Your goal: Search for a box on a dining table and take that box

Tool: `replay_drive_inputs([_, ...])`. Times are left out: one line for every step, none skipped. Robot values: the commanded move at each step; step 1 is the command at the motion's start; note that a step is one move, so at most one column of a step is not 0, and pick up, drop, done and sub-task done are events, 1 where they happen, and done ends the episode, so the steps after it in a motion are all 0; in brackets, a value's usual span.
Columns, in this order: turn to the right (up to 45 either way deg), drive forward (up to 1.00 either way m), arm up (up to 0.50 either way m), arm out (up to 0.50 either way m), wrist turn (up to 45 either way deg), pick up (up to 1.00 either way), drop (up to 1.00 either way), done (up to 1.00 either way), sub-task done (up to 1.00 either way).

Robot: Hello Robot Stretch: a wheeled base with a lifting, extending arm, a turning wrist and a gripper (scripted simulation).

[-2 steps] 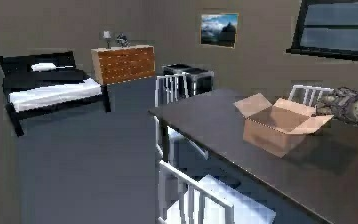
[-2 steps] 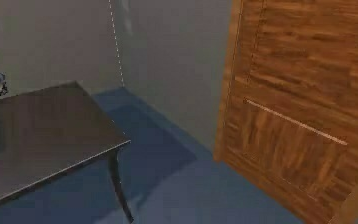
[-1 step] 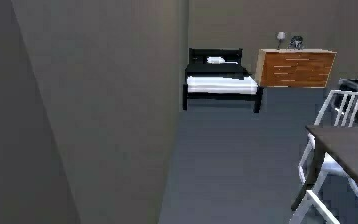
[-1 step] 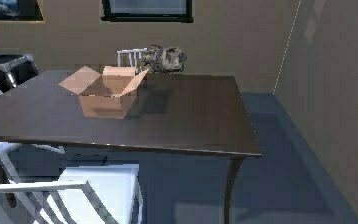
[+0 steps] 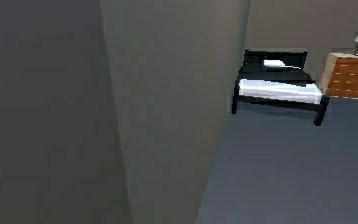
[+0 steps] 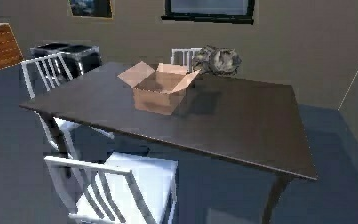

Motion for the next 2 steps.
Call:
replay_drive_inputs([45.0,0.00,0.00,0.00,0.0,0.00,0.00,0.00,0.00])
replay_drive_inputs([45.0,0.00,0.00,0.00,0.0,0.00,0.00,0.00,0.00])
